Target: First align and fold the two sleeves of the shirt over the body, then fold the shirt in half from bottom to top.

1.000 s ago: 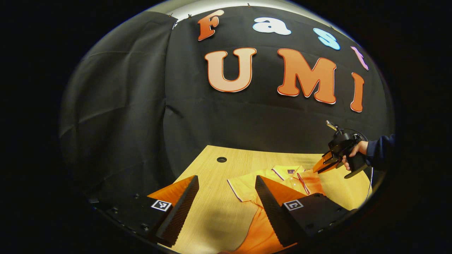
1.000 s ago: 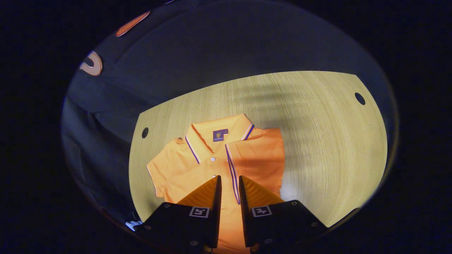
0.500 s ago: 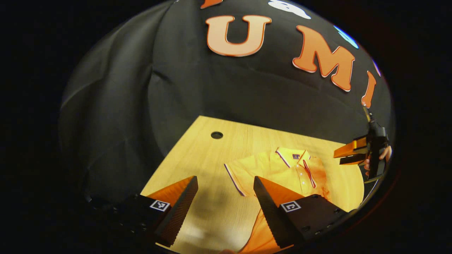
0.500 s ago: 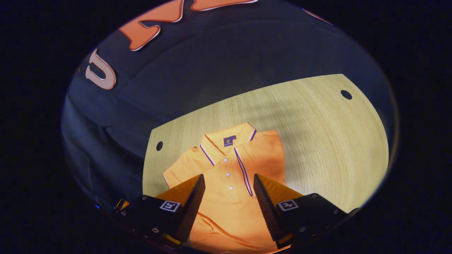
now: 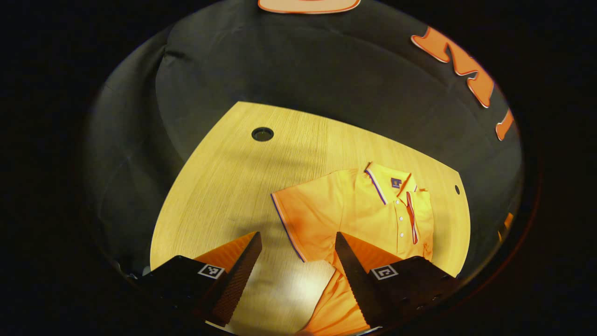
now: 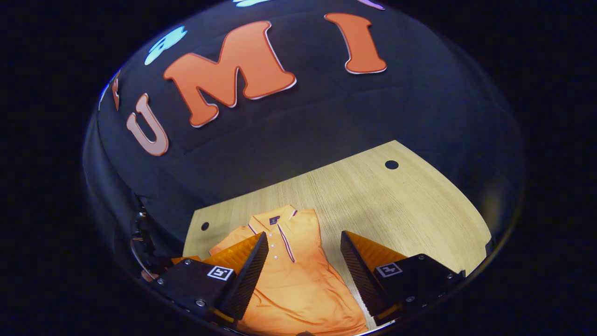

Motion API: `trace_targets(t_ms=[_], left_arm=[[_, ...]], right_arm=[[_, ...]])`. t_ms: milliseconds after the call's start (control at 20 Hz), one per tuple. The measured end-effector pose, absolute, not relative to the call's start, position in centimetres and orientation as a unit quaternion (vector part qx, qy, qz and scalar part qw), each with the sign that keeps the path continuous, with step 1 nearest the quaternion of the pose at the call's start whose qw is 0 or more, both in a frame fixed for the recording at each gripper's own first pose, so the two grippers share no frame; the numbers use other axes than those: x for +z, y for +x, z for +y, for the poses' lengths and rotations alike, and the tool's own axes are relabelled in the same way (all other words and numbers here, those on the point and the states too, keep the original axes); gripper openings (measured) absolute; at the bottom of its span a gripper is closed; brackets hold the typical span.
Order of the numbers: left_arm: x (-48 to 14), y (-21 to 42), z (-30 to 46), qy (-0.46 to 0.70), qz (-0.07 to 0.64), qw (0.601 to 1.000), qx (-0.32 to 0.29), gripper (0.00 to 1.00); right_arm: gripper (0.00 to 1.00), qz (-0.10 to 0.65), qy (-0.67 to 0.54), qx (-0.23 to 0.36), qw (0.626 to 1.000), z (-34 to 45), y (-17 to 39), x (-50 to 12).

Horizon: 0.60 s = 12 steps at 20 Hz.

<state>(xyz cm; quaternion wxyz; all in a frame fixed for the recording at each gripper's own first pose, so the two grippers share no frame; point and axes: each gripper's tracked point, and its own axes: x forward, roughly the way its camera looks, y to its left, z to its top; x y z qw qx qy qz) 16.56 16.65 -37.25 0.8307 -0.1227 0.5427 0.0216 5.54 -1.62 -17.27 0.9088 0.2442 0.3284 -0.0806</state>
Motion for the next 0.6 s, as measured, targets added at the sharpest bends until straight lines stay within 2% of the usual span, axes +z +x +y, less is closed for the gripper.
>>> trace_targets(t_ms=[150, 350, 600], left_arm=[[-38.6, 17.7, 15.4, -0.18, 0.578, 0.796, 0.03, 0.98], [-41.0, 18.9, 16.3, -0.169, 0.612, 0.771, 0.051, 0.98], [-45.2, 18.4, 17.0, -0.156, 0.667, 0.724, 0.085, 0.95]], right_arm=[[0.96, 0.309, 0.234, -0.109, 0.915, -4.6, 2.5, -15.4], [0.97, 0.239, 0.158, -0.164, 0.944, -9.0, 0.1, -11.3], [0.97, 0.215, 0.128, -0.188, 0.95, -10.2, -2.7, -9.0]])
